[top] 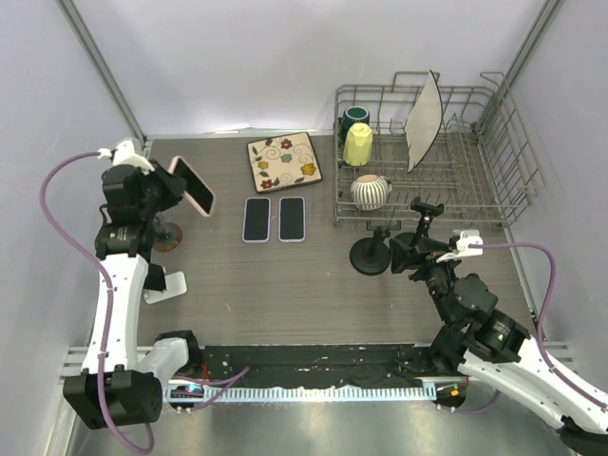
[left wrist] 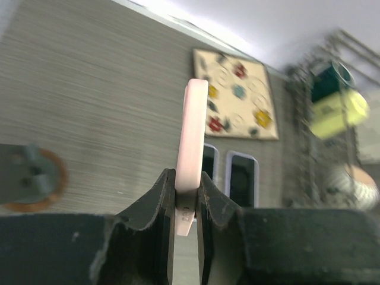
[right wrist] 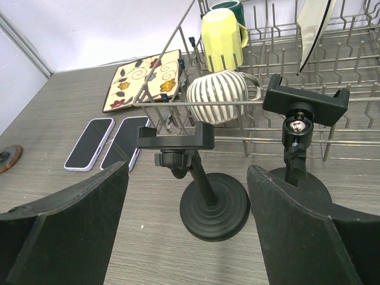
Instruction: Remove the phone from the phone stand
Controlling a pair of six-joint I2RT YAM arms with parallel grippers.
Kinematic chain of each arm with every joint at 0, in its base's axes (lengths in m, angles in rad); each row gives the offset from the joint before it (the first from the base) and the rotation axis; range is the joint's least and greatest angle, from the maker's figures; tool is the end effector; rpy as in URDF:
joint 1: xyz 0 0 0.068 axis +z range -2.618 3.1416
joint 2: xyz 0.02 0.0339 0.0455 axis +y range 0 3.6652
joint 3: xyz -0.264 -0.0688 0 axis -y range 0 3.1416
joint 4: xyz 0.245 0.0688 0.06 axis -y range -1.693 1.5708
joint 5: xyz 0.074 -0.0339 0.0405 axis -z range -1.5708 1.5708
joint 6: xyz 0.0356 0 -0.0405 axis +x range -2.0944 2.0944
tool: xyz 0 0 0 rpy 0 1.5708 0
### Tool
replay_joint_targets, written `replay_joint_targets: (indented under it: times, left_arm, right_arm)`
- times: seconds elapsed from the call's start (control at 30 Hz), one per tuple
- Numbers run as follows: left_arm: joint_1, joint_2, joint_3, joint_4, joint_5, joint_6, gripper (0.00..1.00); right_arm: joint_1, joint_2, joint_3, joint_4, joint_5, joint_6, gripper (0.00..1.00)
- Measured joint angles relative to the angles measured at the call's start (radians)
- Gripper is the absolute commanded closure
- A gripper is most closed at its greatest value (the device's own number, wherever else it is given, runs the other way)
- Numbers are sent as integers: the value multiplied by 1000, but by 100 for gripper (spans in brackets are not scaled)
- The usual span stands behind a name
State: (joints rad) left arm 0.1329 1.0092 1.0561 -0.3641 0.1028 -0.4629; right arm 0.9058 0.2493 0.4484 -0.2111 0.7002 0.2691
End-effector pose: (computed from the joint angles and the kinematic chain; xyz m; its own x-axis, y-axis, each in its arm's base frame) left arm 0.2238 0.0262 0.3742 -0.2609 -0.4830 -0.8358 -0.1695 0.8753 -0.4529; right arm 0.0759 0.0596 0.2847 -0.0614 0.2512 -0.9660 -0.1949 0.9462 0.2584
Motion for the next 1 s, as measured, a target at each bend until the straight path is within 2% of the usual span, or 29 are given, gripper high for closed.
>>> replay_joint_targets:
  times: [0.1,0.2,0.4,0.57,0.77,1.0]
  left_arm:
    - [-76,15,0,-22,106,-18,100]
    - [-200,44,-2,-30,188,-42,100]
    - [-423,144,-14,-31,280,-76,100]
    - [-552,259,-42,-33,313,-84,100]
    - [-638,391,-68,-29,354,-89,100]
    - [-665,488,-120,23,387,-114,100]
  right_arm:
    - [0,0,0,0,0,0,14]
    - [0,-1,0,0,0,0,14]
    - [0,-1,0,0,0,0,14]
    - [0,-1,0,0,0,0,14]
    - [0,-1,0,0,0,0,14]
    - [0,-1,0,0,0,0,14]
